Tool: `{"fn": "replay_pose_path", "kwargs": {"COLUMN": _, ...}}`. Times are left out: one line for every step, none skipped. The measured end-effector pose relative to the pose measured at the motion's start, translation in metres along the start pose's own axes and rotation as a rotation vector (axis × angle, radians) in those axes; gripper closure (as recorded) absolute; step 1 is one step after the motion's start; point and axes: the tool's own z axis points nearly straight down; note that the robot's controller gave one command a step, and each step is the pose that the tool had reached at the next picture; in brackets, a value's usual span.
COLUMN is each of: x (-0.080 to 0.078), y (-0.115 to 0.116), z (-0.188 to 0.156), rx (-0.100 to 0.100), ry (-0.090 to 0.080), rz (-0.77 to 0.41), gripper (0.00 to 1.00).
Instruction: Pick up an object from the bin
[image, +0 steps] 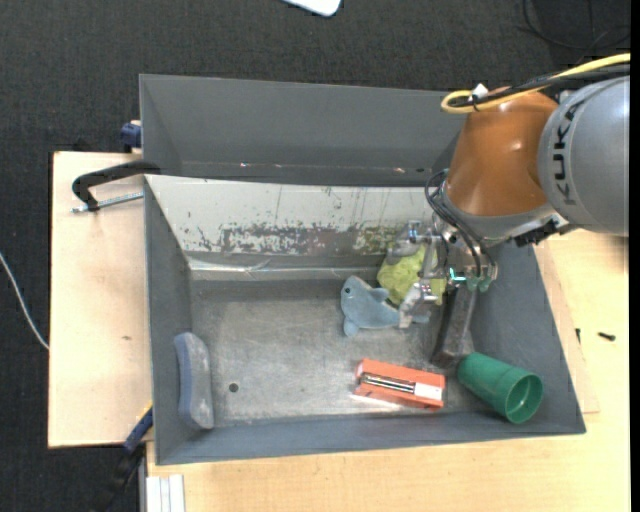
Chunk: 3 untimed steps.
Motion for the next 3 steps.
{"fn": "replay_pose_path", "kwargs": {"x": -0.002, "y": 0.000, "z": -0.004, "rx": 0.001, "ry": -0.008, "rz": -0.001, "gripper": 0.00}}
{"fn": "replay_pose_path", "kwargs": {"x": 0.000, "y": 0.002, "z": 0.032, "rx": 0.001, "ry": -0.014, "rz": -0.085, "gripper": 0.00}}
{"fn": "replay_pose_path", "kwargs": {"x": 0.007, "y": 0.014, "z": 0.064, "rx": 0.001, "ry": -0.009, "rz": -0.330, "gripper": 1.00}}
